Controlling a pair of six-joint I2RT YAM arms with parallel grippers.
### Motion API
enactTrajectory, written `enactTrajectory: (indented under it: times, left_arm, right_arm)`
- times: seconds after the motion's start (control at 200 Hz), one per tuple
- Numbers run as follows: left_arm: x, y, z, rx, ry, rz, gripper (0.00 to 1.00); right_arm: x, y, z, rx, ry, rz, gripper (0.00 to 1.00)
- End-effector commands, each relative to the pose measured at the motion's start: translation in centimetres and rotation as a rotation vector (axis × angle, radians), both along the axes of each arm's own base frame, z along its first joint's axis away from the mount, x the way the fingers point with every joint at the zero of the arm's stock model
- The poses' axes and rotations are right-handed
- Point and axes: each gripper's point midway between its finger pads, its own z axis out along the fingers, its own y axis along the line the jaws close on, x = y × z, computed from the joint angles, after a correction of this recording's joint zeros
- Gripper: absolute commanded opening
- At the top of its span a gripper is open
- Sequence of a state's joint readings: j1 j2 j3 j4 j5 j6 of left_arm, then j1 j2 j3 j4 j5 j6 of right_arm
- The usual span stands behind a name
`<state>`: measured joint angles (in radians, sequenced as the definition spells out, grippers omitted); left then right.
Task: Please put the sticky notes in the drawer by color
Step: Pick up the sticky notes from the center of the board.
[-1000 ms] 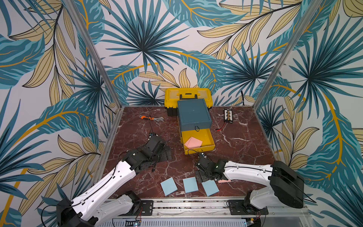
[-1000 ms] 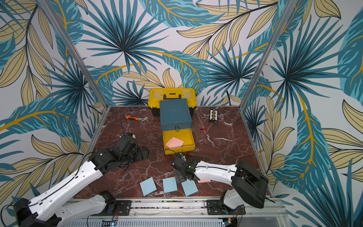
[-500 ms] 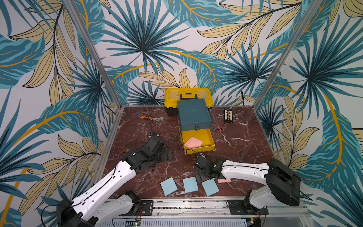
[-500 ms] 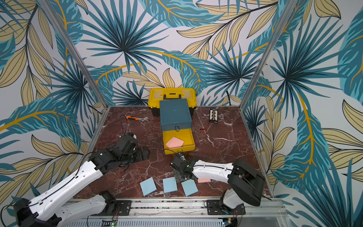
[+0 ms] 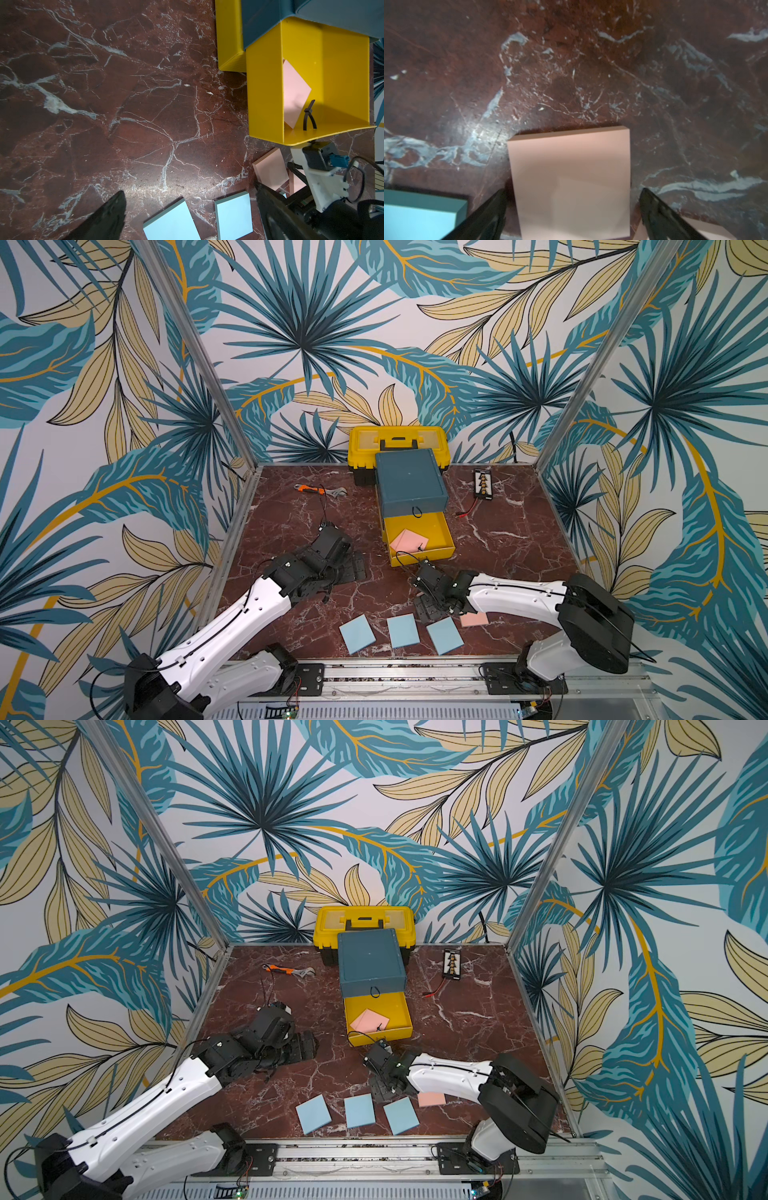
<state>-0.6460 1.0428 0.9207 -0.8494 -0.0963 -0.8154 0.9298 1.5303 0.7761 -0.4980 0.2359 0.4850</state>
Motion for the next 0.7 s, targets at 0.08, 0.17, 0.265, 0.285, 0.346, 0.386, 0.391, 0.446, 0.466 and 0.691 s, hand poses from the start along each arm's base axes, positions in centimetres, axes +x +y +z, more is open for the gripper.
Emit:
enactTrajectory:
  times: [0.08, 0.17, 0.265, 0.285, 0.346, 0.386, 0.391, 0.446, 0.466, 0.691]
  left_arm:
    - [0.1, 0.4, 0.3, 0.014, -0.011, 0.007, 1.00]
    - [0.1, 0.5, 0.3, 0.014, -0.012, 0.009, 1.00]
    - [0.2, 0.5, 0.3, 0.015, -0.013, 0.011, 1.00]
    - [0.2, 0.5, 0.3, 0.014, -0.013, 0.011, 1.00]
    - [0.2, 0.4, 0.2, 0.012, -0.011, 0.008, 1.00]
    - [0.3, 0.3, 0.2, 0.012, -0.011, 0.008, 1.00]
    - [0.3, 0.3, 0.2, 0.011, -0.011, 0.008, 1.00]
    - [0.3, 0.4, 0.1, 0.014, -0.010, 0.010, 1.00]
    - [0.3, 0.3, 0.0, 0.014, -0.007, 0.007, 1.00]
    - [0.2, 0.4, 0.1, 0.006, -0.011, 0.013, 1.00]
  right_arm:
    - [-0.3, -0.1, -1.7, 0.012, 0.068, 0.005, 0.99]
    - [-0.4, 0.0, -1.7, 0.027, 0.079, 0.000, 0.99]
    - [-0.6, 0.0, -1.7, 0.031, 0.087, 0.001, 0.97]
    - [-0.6, -0.1, -1.7, 0.029, 0.089, 0.000, 0.97]
    - [-0.7, -0.3, -1.7, 0.022, 0.089, -0.005, 0.97]
    - [-0.6, -0.5, -1.6, 0.010, 0.080, -0.011, 0.97]
    - [-0.5, -0.6, -1.6, 0.007, 0.079, -0.011, 0.97]
    - [-0.2, -0.9, -1.2, -0.010, 0.061, -0.018, 0.99]
    - [-0.1, -1.1, -0.9, -0.019, 0.052, -0.022, 0.99]
    - [0.0, -1.6, -0.7, -0.039, 0.048, -0.043, 0.99]
